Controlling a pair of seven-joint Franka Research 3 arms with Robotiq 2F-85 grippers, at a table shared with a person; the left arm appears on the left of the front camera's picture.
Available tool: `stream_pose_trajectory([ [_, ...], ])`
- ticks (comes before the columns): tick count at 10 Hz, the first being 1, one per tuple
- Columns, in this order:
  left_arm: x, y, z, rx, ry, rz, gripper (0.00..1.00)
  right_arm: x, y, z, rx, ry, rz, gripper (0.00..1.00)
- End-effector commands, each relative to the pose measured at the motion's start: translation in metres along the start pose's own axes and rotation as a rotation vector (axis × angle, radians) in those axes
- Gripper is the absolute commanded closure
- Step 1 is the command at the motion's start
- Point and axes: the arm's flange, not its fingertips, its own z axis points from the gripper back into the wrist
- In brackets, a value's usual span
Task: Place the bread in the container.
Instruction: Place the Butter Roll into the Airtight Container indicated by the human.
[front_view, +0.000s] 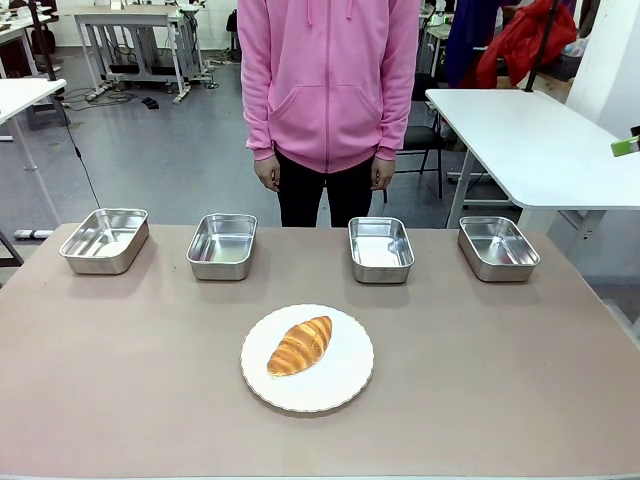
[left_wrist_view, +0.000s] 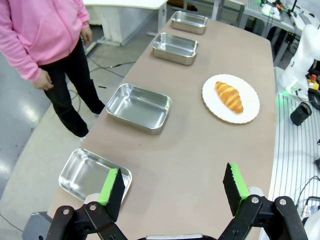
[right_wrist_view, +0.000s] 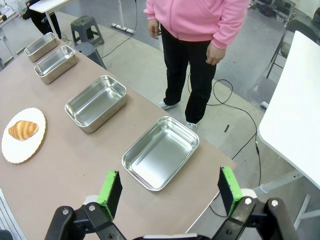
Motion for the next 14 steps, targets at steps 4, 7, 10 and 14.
stream_pose_trajectory([
  [4, -0.0001, -0.0012, 0.0013, -0.005, -0.004, -0.012, 0.0, 0.0021, -0.0011, -0.0011, 0.002, -0.027, -0.001, 0.0],
  [7, -0.0001, -0.0012, 0.0013, -0.005, -0.004, -0.012, 0.0, 0.0021, -0.0011, -0.0011, 0.002, -0.027, -0.001, 0.0],
  [10, -0.0001, -0.0012, 0.0013, -0.005, -0.004, -0.012, 0.0, 0.0021, -0.0011, -0.0011, 0.002, -0.027, -0.001, 0.0],
  [14, -0.0001, -0.0012, 0.0013, -0.005, -0.004, -0.012, 0.0, 0.0021, -0.0011, -0.0011, 0.002, -0.027, -0.001, 0.0],
])
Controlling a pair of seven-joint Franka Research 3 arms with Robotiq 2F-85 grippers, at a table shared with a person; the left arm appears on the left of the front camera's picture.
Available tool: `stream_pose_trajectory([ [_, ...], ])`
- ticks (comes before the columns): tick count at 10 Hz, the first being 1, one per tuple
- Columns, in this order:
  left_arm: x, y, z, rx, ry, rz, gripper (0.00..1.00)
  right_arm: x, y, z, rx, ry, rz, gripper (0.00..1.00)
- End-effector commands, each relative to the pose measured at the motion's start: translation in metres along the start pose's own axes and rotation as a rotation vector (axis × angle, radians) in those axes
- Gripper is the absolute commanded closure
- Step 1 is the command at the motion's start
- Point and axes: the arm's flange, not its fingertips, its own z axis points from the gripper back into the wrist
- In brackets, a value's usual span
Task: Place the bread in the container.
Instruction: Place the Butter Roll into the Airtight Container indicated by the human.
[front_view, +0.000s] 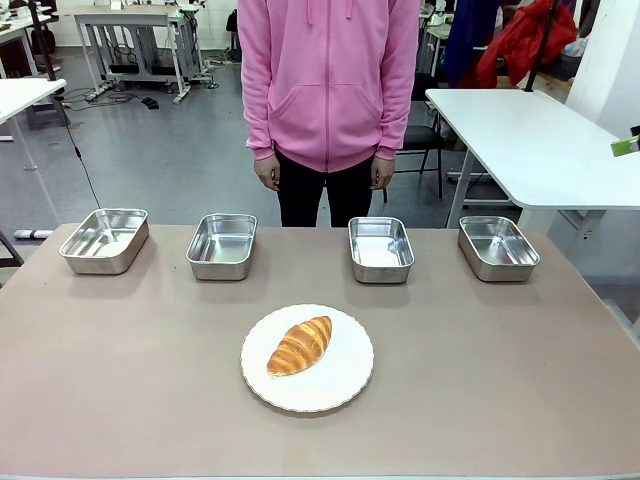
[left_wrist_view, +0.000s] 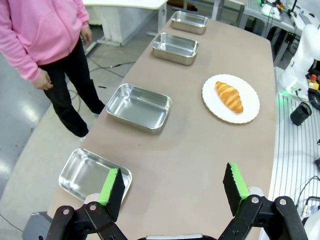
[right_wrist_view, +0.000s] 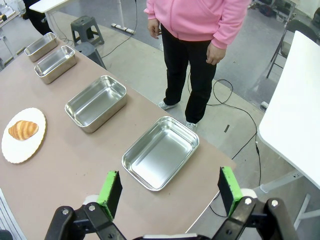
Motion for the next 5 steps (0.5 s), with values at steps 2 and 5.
stream_pose_trajectory([
  [2, -0.0001, -0.0012, 0.0013, -0.005, -0.004, -0.012, 0.0, 0.0021, -0.0011, -0.0011, 0.002, -0.027, -0.001, 0.0],
  [5, -0.0001, -0.0012, 0.0013, -0.005, -0.004, -0.012, 0.0, 0.0021, -0.0011, -0.0011, 0.002, -0.027, -0.001, 0.0],
])
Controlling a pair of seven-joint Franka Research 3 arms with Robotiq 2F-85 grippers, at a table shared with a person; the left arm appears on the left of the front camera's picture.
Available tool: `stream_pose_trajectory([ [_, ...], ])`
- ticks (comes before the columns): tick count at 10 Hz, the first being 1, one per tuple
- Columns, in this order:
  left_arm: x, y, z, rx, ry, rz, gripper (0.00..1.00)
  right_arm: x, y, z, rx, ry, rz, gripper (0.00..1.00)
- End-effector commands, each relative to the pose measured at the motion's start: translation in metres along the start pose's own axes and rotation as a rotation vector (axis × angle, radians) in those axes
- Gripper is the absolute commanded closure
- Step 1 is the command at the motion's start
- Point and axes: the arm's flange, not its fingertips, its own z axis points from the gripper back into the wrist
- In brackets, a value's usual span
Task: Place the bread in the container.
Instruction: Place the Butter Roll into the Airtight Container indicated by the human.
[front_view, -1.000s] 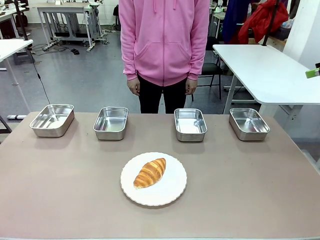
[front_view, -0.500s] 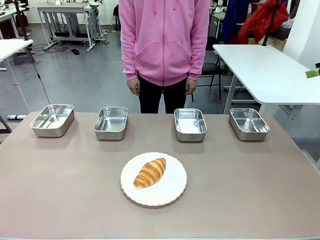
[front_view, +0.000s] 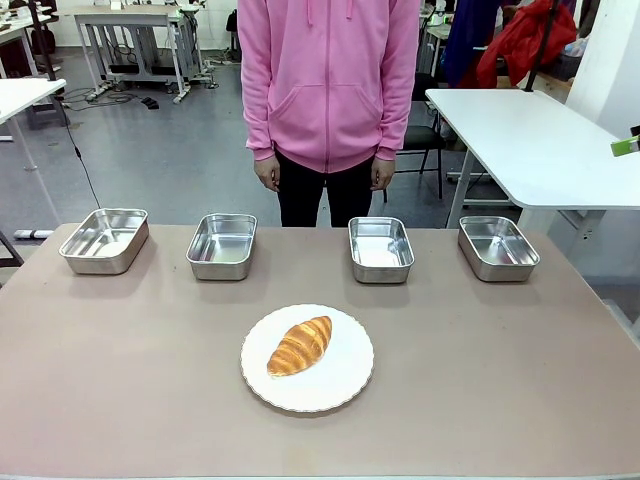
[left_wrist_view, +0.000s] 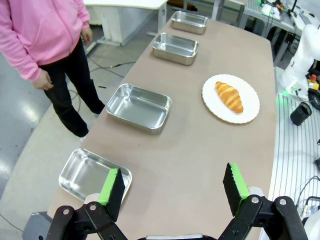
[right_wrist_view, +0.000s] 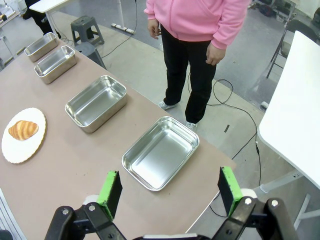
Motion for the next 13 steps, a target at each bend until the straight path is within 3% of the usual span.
stream_pose_trajectory([
  [1, -0.0001, -0.0012, 0.0013, -0.005, -0.004, -0.012, 0.0, 0.0021, -0.0012, -0.0011, 0.002, -0.027, -0.001, 0.0],
  [13, -0.0001, -0.0012, 0.0013, -0.005, -0.004, -0.012, 0.0, 0.0021, -0.0012, -0.0011, 0.002, -0.027, -0.001, 0.0],
])
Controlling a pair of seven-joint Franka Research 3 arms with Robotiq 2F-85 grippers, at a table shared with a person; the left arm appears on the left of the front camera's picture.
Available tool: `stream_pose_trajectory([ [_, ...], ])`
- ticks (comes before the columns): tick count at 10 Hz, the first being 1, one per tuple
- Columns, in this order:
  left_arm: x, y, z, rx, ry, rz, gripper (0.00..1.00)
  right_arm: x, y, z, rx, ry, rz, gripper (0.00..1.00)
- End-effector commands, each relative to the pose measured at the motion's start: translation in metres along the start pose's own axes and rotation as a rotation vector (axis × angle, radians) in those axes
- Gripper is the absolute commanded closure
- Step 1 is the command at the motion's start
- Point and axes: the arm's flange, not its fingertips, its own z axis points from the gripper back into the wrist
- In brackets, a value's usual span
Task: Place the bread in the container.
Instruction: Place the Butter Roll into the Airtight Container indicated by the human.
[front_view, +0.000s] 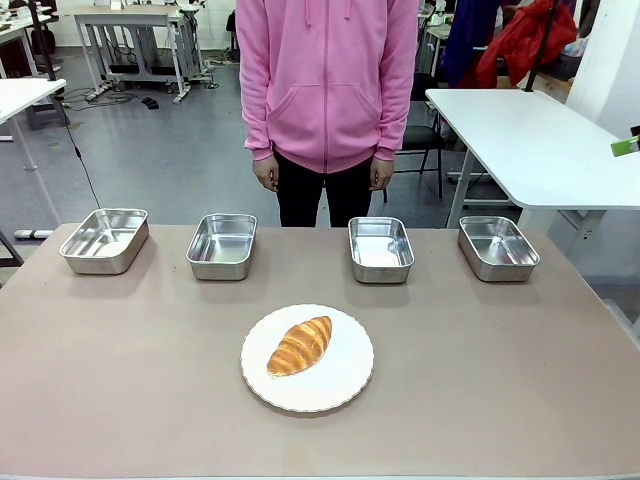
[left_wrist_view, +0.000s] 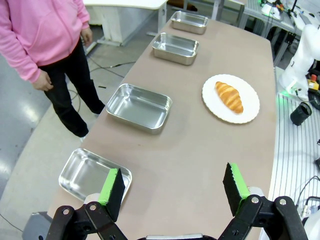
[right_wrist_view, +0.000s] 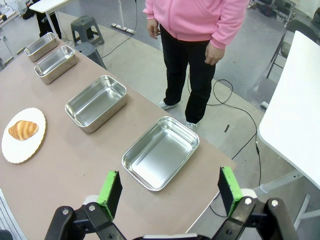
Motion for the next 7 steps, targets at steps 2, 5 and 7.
stream_pose_trajectory([
  [2, -0.0001, -0.0012, 0.0013, -0.005, -0.004, -0.012, 0.0, 0.0021, -0.0012, -0.0011, 0.002, -0.027, -0.001, 0.0],
  [5, -0.0001, -0.0012, 0.0013, -0.005, -0.004, -0.012, 0.0, 0.0021, -0.0012, -0.0011, 0.002, -0.027, -0.001, 0.0],
  [7, -0.0001, -0.0012, 0.0013, -0.005, -0.004, -0.012, 0.0, 0.0021, -0.0012, -0.0011, 0.002, -0.027, -0.001, 0.0],
])
